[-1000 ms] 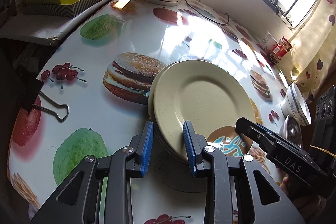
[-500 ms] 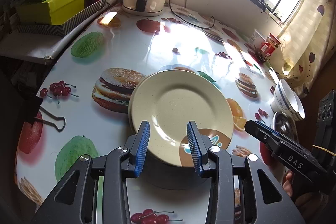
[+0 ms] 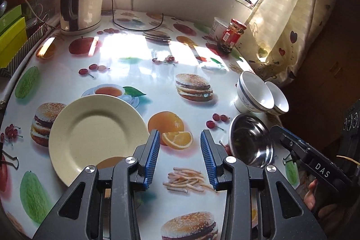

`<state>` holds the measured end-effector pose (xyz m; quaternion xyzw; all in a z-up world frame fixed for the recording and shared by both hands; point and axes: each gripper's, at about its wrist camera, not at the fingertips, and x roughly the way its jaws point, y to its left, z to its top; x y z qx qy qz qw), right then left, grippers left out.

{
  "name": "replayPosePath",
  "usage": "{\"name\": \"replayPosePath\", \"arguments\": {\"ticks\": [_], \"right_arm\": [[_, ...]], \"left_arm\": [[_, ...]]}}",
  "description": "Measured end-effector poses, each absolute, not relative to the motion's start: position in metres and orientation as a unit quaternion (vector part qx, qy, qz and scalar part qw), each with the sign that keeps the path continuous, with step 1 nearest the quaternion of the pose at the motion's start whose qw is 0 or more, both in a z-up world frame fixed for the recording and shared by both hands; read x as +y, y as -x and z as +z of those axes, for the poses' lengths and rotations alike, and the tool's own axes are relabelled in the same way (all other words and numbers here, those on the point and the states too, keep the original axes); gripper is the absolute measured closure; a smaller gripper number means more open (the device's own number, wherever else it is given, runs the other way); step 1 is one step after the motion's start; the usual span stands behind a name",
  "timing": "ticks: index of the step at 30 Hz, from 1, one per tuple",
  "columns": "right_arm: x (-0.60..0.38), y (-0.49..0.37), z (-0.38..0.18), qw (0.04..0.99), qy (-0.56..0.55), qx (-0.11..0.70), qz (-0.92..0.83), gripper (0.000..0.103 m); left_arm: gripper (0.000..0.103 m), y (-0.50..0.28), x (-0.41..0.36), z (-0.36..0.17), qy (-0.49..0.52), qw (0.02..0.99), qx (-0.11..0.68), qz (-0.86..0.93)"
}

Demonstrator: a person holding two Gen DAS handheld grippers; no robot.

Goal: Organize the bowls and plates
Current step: 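Move both grippers to the white bowl beside the steel bowl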

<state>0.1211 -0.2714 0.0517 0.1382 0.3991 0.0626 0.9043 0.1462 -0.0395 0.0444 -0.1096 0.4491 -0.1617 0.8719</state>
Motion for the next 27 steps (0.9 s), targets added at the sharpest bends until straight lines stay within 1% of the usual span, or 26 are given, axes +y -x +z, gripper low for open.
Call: {"name": "replayPosePath", "arguments": {"ticks": [9, 23, 27], "right_arm": [[-0.331, -0.122, 0.055, 0.907, -0.163, 0.387, 0.004, 0.062], [-0.372, -0.164, 0.040, 0.904, -0.185, 0.385, -0.012, 0.062], [-0.376, -0.176, 0.036, 0.904, -0.176, 0.390, -0.014, 0.062]], "left_arm": [[0.064, -0.173, -0.086, 0.053, 0.088, 0.867, 0.450, -0.194], [0.064, -0.230, -0.150, 0.049, 0.080, 0.852, 0.466, -0.222], [0.064, -0.246, -0.169, 0.046, 0.078, 0.848, 0.469, -0.235]]}}
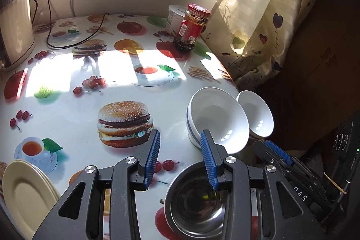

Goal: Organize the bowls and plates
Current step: 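Move both grippers to the white bowl beside the steel bowl, then close both grippers on the rim of the white bowl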

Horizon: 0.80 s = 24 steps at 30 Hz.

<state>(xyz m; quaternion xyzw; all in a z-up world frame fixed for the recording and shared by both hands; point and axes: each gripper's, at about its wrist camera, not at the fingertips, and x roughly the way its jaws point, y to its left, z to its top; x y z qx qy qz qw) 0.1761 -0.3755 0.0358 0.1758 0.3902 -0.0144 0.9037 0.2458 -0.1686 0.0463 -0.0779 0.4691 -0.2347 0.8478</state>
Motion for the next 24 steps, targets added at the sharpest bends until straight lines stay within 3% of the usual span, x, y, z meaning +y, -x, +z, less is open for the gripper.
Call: {"name": "replayPosePath", "arguments": {"ticks": [10, 20, 24], "right_arm": [[-0.379, -0.196, 0.027, 0.903, -0.168, 0.395, -0.015, 0.063], [-0.383, -0.204, 0.023, 0.903, -0.168, 0.396, -0.017, 0.074], [-0.382, -0.206, 0.022, 0.903, -0.166, 0.395, -0.014, 0.078]], "left_arm": [[0.064, -0.276, -0.193, 0.034, 0.066, 0.840, 0.484, -0.234], [0.065, -0.287, -0.203, 0.024, 0.061, 0.835, 0.493, -0.237], [0.070, -0.288, -0.206, 0.022, 0.059, 0.835, 0.493, -0.239]]}}
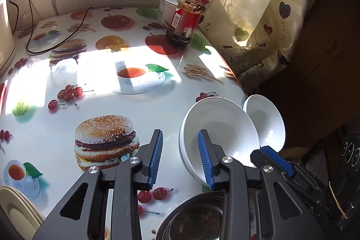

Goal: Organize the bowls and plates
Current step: 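Close both grippers on the rim of the white bowl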

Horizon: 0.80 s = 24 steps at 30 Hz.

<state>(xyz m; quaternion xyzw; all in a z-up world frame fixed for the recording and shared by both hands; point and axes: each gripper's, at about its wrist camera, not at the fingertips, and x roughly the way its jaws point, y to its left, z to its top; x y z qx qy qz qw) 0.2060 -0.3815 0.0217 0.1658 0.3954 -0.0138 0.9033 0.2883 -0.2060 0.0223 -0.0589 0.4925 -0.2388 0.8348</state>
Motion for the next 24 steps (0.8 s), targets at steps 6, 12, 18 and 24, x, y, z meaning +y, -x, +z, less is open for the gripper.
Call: {"name": "replayPosePath", "arguments": {"ticks": [6, 12, 18, 24], "right_arm": [[-0.3798, -0.2089, 0.0199, 0.903, -0.162, 0.397, -0.014, 0.086], [-0.3811, -0.2112, 0.0188, 0.903, -0.166, 0.396, -0.018, 0.089], [-0.3838, -0.2114, 0.0185, 0.903, -0.169, 0.395, -0.018, 0.090], [-0.3840, -0.2113, 0.0196, 0.903, -0.169, 0.393, -0.016, 0.091]], "left_arm": [[0.079, -0.2906, -0.2107, 0.0195, 0.053, 0.832, 0.496, -0.244], [0.086, -0.2896, -0.2148, 0.0151, 0.052, 0.828, 0.500, -0.249], [0.086, -0.2893, -0.2155, 0.0152, 0.051, 0.829, 0.499, -0.247], [0.086, -0.2897, -0.2131, 0.0158, 0.050, 0.830, 0.498, -0.246]]}}
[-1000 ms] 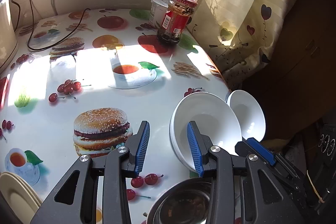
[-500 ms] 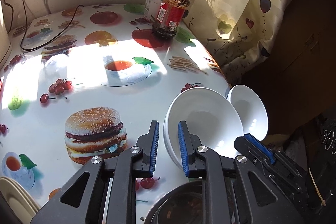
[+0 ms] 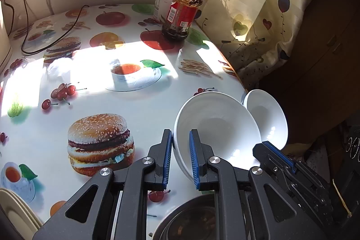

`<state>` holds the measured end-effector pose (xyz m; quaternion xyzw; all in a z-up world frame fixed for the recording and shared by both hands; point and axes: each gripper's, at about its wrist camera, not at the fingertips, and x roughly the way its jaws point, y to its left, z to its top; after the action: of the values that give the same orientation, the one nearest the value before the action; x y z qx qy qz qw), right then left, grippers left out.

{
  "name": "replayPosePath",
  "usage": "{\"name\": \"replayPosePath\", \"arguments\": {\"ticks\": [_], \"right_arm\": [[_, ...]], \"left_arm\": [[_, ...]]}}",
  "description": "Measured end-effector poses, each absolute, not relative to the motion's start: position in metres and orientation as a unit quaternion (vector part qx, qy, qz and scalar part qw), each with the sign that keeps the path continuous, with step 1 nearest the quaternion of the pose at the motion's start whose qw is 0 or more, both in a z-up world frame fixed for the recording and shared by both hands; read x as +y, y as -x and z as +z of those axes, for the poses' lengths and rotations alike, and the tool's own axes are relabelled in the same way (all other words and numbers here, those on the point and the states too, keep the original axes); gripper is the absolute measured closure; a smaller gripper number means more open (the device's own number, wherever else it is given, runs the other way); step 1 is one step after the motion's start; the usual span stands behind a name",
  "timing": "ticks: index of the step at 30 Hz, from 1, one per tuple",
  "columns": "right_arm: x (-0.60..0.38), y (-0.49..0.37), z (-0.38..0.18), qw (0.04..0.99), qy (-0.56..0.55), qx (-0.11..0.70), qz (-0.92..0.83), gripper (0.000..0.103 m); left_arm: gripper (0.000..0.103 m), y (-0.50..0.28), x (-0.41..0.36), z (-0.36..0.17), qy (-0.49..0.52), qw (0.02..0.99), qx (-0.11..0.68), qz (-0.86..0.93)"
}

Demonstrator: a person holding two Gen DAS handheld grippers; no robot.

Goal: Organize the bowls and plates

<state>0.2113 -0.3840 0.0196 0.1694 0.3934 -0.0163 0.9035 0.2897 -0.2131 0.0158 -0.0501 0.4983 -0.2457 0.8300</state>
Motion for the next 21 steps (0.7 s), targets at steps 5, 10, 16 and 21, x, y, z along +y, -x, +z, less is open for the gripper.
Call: {"name": "replayPosePath", "arguments": {"ticks": [5, 10, 16, 21], "right_arm": [[-0.383, -0.209, 0.025, 0.907, -0.171, 0.385, -0.014, 0.091], [-0.379, -0.204, 0.030, 0.909, -0.176, 0.378, -0.010, 0.091], [-0.374, -0.191, 0.040, 0.913, -0.176, 0.368, -0.006, 0.091], [-0.370, -0.179, 0.048, 0.917, -0.171, 0.360, -0.006, 0.091]], "left_arm": [[0.086, -0.284, -0.208, 0.023, 0.058, 0.836, 0.488, -0.245], [0.086, -0.277, -0.203, 0.032, 0.061, 0.839, 0.481, -0.246], [0.086, -0.265, -0.198, 0.045, 0.063, 0.846, 0.468, -0.248], [0.086, -0.253, -0.192, 0.052, 0.064, 0.848, 0.462, -0.251]]}}
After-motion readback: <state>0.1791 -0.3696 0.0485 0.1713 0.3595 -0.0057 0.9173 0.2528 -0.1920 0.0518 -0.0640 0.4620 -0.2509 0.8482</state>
